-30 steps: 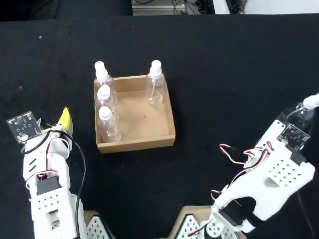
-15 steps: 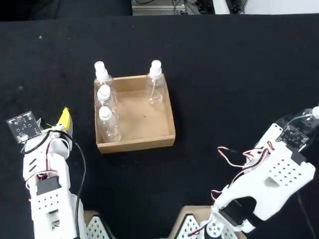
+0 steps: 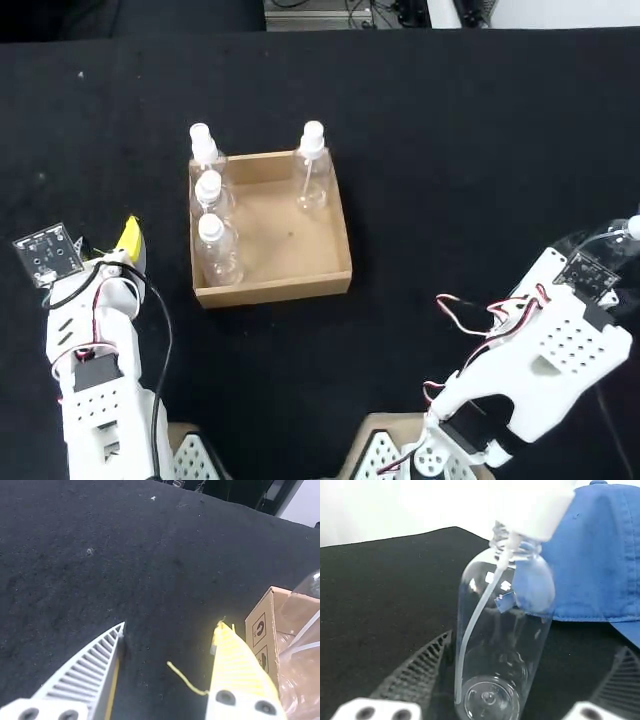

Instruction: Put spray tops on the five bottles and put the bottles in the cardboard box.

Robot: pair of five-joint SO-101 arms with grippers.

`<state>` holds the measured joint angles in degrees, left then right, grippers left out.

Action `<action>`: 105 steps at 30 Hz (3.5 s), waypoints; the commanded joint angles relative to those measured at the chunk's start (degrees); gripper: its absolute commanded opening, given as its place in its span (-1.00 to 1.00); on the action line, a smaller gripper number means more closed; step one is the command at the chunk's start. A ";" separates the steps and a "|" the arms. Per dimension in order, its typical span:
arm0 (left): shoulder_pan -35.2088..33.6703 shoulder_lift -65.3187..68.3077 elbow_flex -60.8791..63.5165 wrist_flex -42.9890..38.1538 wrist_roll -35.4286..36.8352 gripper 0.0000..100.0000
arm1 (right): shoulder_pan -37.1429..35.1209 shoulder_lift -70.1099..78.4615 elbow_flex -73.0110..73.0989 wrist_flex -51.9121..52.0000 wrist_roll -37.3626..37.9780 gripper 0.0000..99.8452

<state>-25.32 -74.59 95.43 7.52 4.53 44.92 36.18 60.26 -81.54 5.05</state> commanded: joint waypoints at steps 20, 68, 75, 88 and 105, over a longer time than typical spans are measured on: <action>0.40 -0.97 0.04 -1.41 0.00 -0.49 | -1.85 -29.23 7.60 19.25 -0.35 -0.17; 0.40 -0.97 0.04 -1.32 -0.09 -0.49 | -0.53 -30.64 -0.04 30.77 0.09 -0.41; 0.40 -0.97 0.13 -1.32 -0.09 -0.49 | 0.26 -24.31 -6.29 30.68 0.09 -0.40; 0.40 -0.97 0.13 -1.49 -0.09 -0.49 | 1.32 -18.95 -9.27 30.51 0.09 -0.41; 0.40 -0.97 0.13 -1.67 -0.09 -0.49 | 2.73 -22.37 -0.40 20.22 -0.44 -0.98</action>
<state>-25.32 -74.59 95.43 7.34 4.53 46.59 17.98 55.52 -55.52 4.97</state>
